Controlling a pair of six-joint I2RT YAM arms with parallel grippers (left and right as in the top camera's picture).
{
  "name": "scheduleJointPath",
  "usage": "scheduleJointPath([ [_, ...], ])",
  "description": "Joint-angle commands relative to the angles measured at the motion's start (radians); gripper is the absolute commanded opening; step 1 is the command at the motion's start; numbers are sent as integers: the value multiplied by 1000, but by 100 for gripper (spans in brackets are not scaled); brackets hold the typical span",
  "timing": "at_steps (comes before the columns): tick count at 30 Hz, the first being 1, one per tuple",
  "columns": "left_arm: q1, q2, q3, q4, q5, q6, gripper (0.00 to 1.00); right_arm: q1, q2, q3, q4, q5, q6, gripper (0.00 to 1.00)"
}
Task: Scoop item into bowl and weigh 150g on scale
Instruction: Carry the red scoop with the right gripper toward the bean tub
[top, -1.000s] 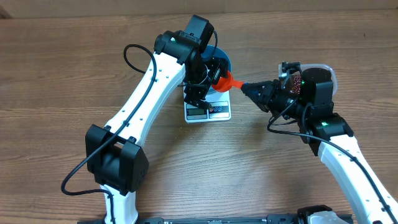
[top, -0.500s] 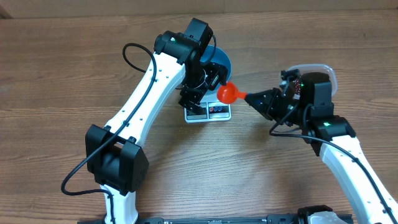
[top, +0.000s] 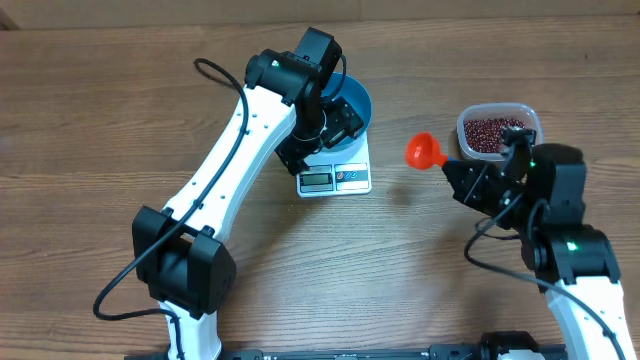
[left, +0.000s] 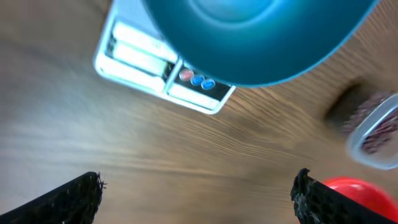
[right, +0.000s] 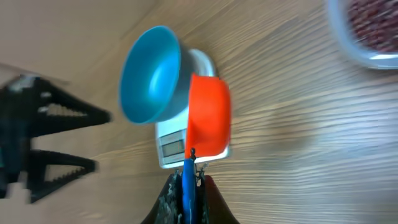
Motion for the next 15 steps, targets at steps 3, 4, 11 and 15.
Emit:
scheduleJointPath([
  [3,-60,-47,23,1,-278,396,99,-4,-67,25,-37,209,-69,4],
  [4,-72,-47,23,7,-322,409,100,-4,-71,25,-41,216,-69,4],
  [11,-126,-47,22,148,-372,487,100,-4,-73,25,-66,215,-68,4],
  [15,-127,-47,22,183,-266,487,100,-4,-73,25,-71,215,-68,4],
])
